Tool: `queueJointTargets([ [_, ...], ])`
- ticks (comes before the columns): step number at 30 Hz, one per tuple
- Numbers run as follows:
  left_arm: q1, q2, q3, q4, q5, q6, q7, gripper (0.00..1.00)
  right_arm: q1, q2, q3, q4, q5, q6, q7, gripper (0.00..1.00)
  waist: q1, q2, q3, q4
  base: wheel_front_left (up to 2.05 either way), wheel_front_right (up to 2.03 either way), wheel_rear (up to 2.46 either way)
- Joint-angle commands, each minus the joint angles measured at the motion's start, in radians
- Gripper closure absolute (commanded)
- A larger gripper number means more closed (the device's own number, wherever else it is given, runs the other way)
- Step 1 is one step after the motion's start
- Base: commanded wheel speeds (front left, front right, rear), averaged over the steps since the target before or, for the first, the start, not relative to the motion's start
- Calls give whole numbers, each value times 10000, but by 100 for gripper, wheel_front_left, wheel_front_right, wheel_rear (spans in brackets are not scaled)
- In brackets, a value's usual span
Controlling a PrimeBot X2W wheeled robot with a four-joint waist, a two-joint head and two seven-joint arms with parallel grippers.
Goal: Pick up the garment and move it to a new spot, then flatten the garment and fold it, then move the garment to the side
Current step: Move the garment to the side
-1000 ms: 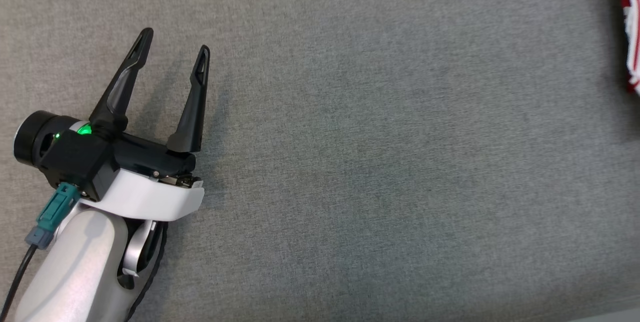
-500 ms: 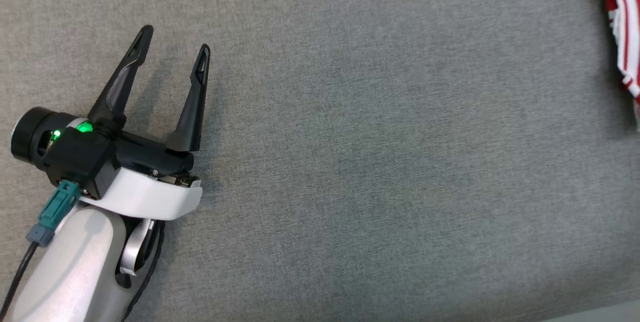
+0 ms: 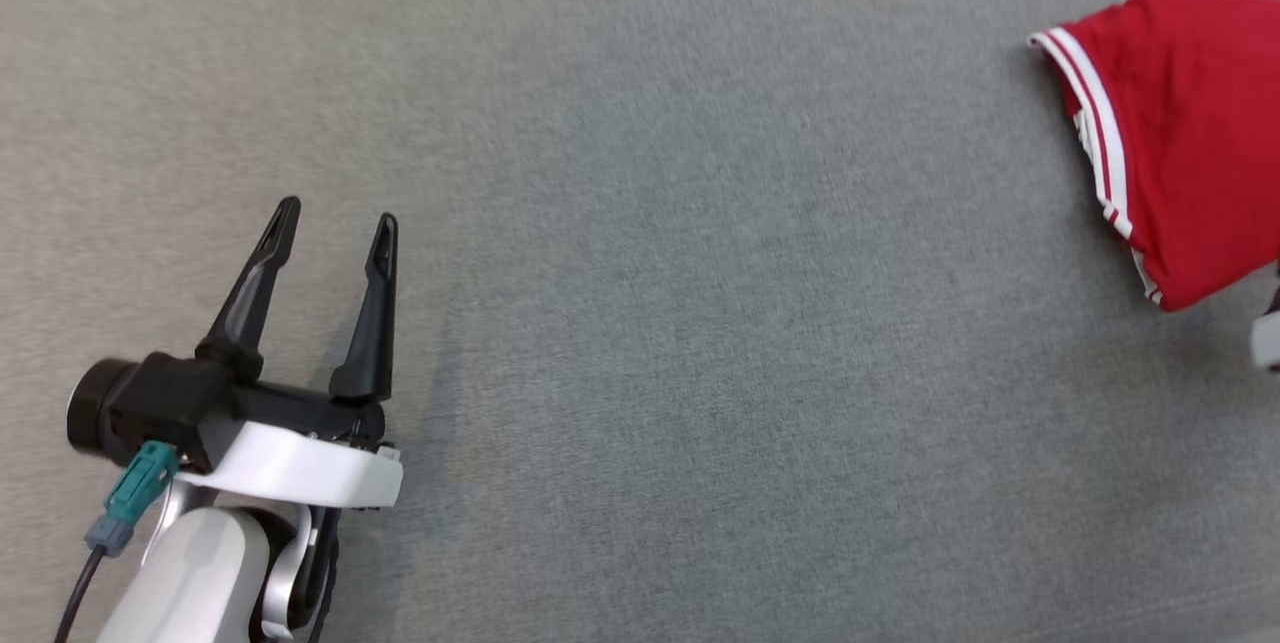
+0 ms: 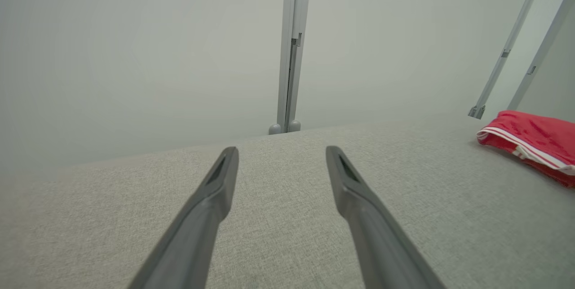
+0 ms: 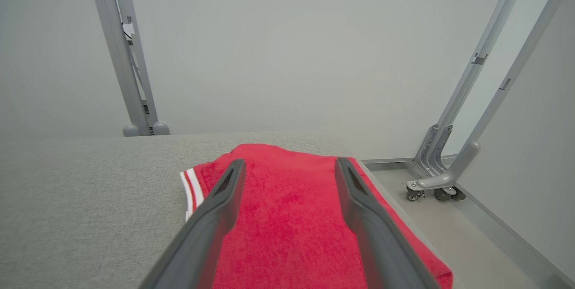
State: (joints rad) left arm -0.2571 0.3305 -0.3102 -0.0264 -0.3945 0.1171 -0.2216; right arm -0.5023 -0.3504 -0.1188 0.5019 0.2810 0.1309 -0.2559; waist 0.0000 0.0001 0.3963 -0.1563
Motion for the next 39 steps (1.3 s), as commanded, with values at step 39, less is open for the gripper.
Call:
queueJointTargets([
  [39, 3080, -351, 2118, 1451, -79, -1498, -440, 0, 5378, 2621, 555, -5013, -963, 0, 1723, 0, 0, -1, -3822, 1855, 0, 0, 0],
])
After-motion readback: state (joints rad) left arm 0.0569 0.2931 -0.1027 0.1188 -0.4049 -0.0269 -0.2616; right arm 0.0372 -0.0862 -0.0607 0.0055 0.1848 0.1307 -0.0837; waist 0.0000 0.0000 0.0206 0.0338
